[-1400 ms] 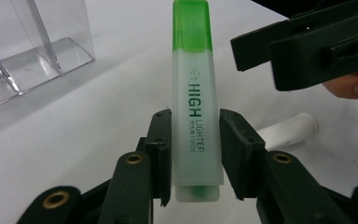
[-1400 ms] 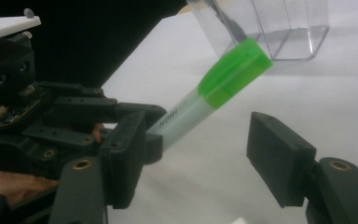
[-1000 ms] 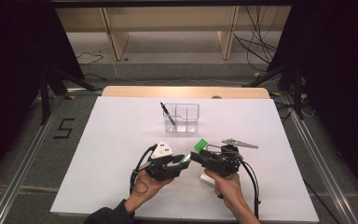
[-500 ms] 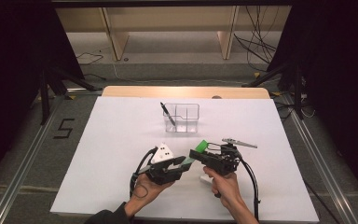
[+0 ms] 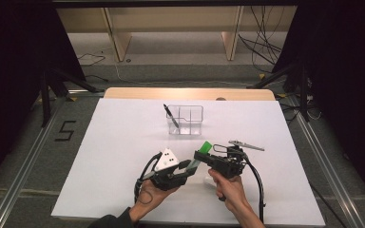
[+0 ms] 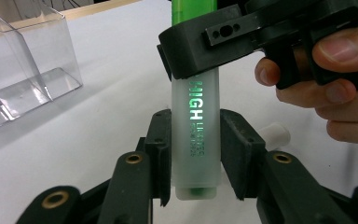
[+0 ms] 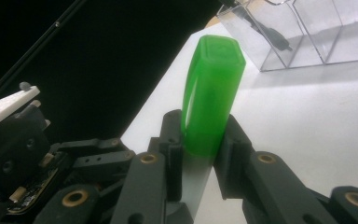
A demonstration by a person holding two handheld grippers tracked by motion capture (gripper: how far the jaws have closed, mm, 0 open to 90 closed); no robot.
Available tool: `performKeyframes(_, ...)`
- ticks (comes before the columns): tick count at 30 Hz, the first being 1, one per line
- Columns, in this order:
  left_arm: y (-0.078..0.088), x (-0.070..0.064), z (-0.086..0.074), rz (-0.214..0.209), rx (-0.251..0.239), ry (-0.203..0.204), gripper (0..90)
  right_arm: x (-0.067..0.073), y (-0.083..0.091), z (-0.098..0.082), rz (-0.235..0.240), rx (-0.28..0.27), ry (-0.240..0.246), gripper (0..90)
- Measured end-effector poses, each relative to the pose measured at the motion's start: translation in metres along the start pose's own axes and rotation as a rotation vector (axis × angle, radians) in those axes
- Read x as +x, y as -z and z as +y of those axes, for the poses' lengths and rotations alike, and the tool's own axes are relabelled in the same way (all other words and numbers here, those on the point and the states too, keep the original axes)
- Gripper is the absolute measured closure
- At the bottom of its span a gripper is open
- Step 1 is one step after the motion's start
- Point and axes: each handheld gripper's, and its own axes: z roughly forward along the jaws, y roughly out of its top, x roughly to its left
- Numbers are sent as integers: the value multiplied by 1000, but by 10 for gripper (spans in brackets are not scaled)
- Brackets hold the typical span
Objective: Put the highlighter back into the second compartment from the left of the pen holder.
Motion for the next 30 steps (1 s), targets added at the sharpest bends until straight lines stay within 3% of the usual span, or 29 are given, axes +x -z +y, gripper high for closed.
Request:
performKeyframes(3,0,2,0,-27,-4,20,634,1,0,0,7,1,16,760)
performKeyframes(7,1,3,2,-42,-1,44,411,4,1,1,-19,-3,73,761)
performKeyframes(10,3,5,4,-54,-2,48,337,3,3,3,-34,-9,85,761)
performKeyframes(22,17,26,-4,-80,-16,91,198,2,12,13,-73,-37,135,760)
performKeyframes(30,31,41,-12,-28,-17,111,190,1,16,26,-98,-62,165,760)
